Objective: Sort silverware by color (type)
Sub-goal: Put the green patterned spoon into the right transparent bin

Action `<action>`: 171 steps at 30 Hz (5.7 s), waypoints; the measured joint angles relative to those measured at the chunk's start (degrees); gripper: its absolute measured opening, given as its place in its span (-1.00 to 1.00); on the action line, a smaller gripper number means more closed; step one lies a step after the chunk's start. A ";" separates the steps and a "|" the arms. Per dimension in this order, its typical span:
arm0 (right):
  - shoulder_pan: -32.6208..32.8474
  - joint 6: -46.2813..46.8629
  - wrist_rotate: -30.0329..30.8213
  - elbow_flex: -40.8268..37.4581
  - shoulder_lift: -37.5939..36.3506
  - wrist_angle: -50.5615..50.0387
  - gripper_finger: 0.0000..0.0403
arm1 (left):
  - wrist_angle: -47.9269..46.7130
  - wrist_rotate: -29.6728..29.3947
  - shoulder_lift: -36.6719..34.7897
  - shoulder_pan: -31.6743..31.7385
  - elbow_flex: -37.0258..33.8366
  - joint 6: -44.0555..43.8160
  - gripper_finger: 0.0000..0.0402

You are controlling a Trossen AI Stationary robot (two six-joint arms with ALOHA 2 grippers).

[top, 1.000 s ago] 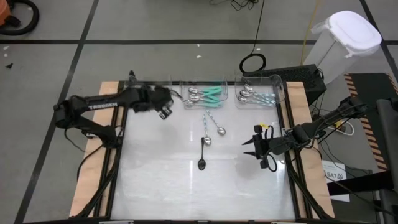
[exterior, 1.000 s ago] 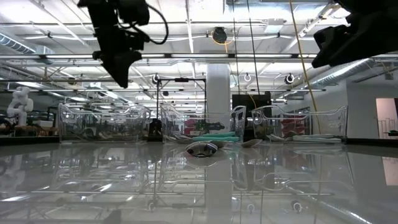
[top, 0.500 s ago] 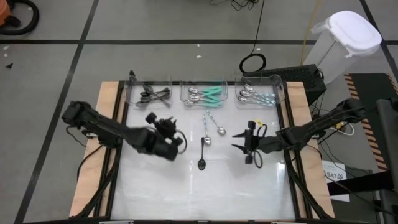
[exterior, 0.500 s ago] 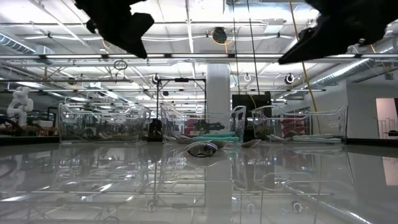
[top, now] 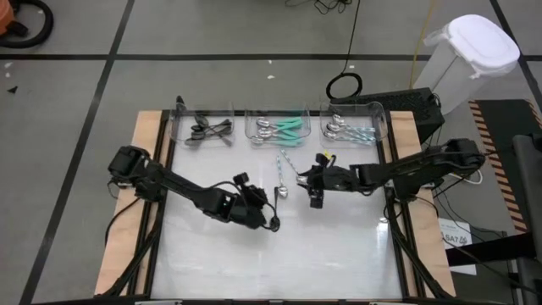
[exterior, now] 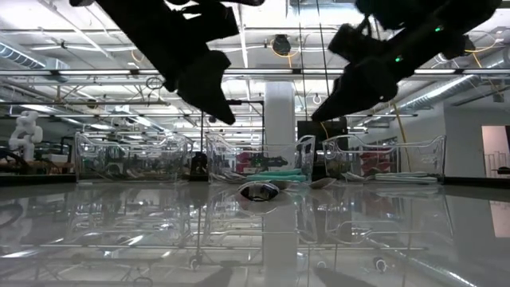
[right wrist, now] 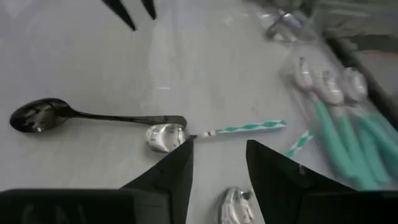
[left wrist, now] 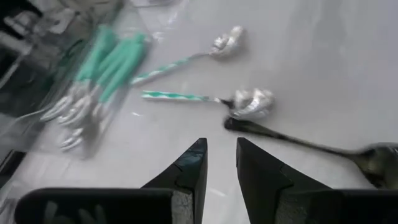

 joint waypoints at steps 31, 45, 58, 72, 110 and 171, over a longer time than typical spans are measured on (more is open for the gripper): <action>-1.87 -18.90 5.15 -0.09 13.59 -3.50 -0.36 | 4.40 3.47 3.03 2.20 -0.03 3.50 -0.56; -4.41 -29.06 6.71 -0.07 17.99 2.45 -0.36 | 5.43 3.90 3.03 3.87 -0.03 3.35 -0.56; -6.24 -30.80 6.23 0.07 21.03 8.12 -0.59 | 5.37 4.56 3.03 3.82 -0.03 3.47 -0.56; -6.42 -29.19 6.48 0.00 21.06 5.65 -0.97 | 5.33 4.54 3.03 3.89 -0.03 3.48 -0.56; 20.20 1.57 6.22 -8.22 -5.90 -11.42 -1.00 | 2.37 3.06 2.97 4.18 -0.05 0.81 -0.56; 23.90 -19.25 -23.69 -22.40 -30.84 33.55 -1.00 | 76.71 27.90 13.21 -2.81 6.66 48.49 0.21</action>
